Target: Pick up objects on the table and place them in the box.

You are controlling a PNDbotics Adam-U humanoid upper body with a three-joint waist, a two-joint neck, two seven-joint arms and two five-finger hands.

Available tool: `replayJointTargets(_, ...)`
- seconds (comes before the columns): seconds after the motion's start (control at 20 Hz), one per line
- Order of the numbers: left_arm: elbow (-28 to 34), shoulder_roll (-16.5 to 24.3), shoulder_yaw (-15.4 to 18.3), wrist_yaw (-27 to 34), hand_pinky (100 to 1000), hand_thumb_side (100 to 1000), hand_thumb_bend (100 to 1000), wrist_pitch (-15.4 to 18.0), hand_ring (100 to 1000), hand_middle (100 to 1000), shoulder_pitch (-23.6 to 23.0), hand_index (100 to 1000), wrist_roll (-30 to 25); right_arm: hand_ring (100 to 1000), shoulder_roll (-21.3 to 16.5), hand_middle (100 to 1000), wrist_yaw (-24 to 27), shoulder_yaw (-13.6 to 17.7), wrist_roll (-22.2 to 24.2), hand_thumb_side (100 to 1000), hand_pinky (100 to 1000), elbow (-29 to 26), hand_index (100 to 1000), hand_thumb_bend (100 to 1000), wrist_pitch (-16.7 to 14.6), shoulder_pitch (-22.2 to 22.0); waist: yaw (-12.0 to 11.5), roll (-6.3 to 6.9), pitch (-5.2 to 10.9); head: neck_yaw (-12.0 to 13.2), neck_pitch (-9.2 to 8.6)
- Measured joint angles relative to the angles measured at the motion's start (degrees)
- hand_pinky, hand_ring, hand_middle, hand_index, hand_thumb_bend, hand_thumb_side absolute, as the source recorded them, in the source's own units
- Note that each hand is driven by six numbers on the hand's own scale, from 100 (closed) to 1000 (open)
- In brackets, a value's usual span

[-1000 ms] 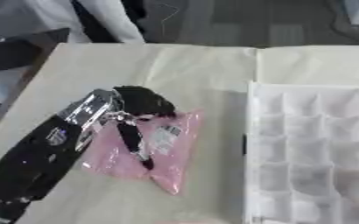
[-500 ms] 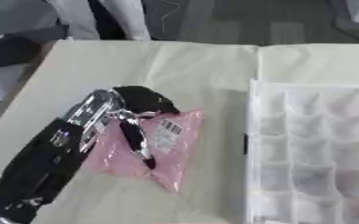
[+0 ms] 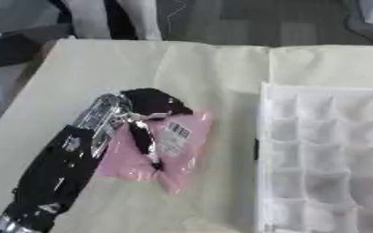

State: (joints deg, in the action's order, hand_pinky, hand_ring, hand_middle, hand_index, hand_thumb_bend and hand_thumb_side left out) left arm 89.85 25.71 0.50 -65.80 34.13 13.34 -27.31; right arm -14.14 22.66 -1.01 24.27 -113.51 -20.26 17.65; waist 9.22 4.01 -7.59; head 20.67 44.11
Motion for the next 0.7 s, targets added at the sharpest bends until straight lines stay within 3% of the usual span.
replayJointTargets(0.05, 0.0, -0.4, 0.0, 0.0, 404, 100, 349, 0.1, 592, 572, 0.1, 810, 0.8, 621, 0.0, 603, 0.0, 0.0, 0.0, 780, 545, 0.0, 651, 442, 0.0, 0.0, 0.0, -0.01, -0.02, 0.0, 0.00)
replayJointTargets(0.1, 0.0, -0.9, 0.1, 0.3, 404, 100, 349, 0.0, 592, 572, 0.3, 810, 2.0, 621, 0.0, 603, 0.0, 0.0, 0.0, 780, 545, 0.0, 651, 442, 0.0, 0.0, 0.0, -0.02, -0.08, 0.0, 0.00)
replayJointTargets(0.15, 0.1, -1.4, 0.1, 0.6, 276, 100, 222, -0.1, 488, 457, 0.3, 592, 3.5, 621, 0.0, 603, 0.0, 0.0, -0.1, 780, 545, 0.0, 651, 442, -0.1, 0.0, 0.0, -0.06, -0.19, 0.0, 0.00)
replayJointTargets(0.2, 0.3, -1.9, 0.1, 0.9, 227, 100, 197, -0.3, 459, 427, 0.3, 535, 5.1, 621, 0.0, 603, 0.0, 0.0, -0.1, 780, 545, 0.0, 651, 442, -0.1, 0.0, 0.0, -0.13, -0.27, 0.0, 0.00)
replayJointTargets(0.25, 0.3, -2.4, 0.1, 1.2, 122, 100, 161, -0.5, 386, 360, 0.3, 460, 6.9, 621, 0.1, 603, 0.0, 0.0, -0.1, 779, 545, 0.0, 651, 443, -0.1, 0.0, 0.0, -0.22, -0.29, 0.0, 0.00)
replayJointTargets(0.3, 0.4, -2.8, 0.0, 1.6, 122, 100, 161, -0.7, 386, 360, 0.3, 460, 8.8, 621, 0.2, 603, 0.0, 0.0, -0.1, 779, 545, 0.0, 651, 443, -0.1, 0.0, 0.0, -0.29, -0.30, 0.0, 0.00)
replayJointTargets(0.35, 0.4, -3.1, -0.1, 1.9, 100, 100, 152, -0.8, 304, 279, 0.3, 392, 10.7, 622, 0.3, 603, 0.0, 0.0, -0.1, 776, 545, 0.0, 651, 443, -0.1, 0.1, 0.0, -0.30, -0.32, 0.0, 0.00)
replayJointTargets(0.4, 0.4, -3.3, -0.2, 2.1, 100, 100, 151, -1.0, 322, 298, 0.2, 406, 12.6, 622, 0.4, 603, 0.0, 0.0, -0.2, 776, 545, 0.0, 651, 443, -0.1, 0.1, 0.0, -0.30, -0.35, 0.0, 0.00)
replayJointTargets(0.45, 0.4, -3.5, -0.2, 2.4, 100, 100, 160, -1.1, 239, 194, 0.2, 328, 14.3, 622, 0.4, 603, 0.0, 0.0, -0.2, 775, 546, 0.0, 652, 443, -0.1, 0.1, 0.0, -0.30, -0.37, 0.0, 0.00)
replayJointTargets(0.55, 0.4, -3.6, -0.2, 2.8, 100, 100, 177, -1.3, 100, 100, 0.2, 224, 17.7, 622, 0.4, 604, 0.0, 0.0, -0.2, 775, 546, 0.0, 652, 443, -0.1, 0.1, 0.0, -0.30, -0.38, 0.0, 0.00)
replayJointTargets(0.6, 0.3, -3.6, -0.2, 3.2, 100, 100, 175, -1.4, 100, 100, 0.2, 234, 19.4, 622, 0.4, 604, 0.0, 0.0, -0.2, 775, 546, 0.0, 652, 443, -0.1, 0.1, 0.0, -0.30, -0.38, 0.0, 0.00)
replayJointTargets(0.7, 0.1, -3.2, -0.2, 4.6, 100, 100, 212, -1.7, 100, 100, 0.3, 173, 22.6, 623, 0.4, 604, -0.1, 0.0, -0.2, 778, 547, 0.0, 653, 427, -0.1, 0.1, 0.0, -0.28, -0.38, 0.0, 0.00)
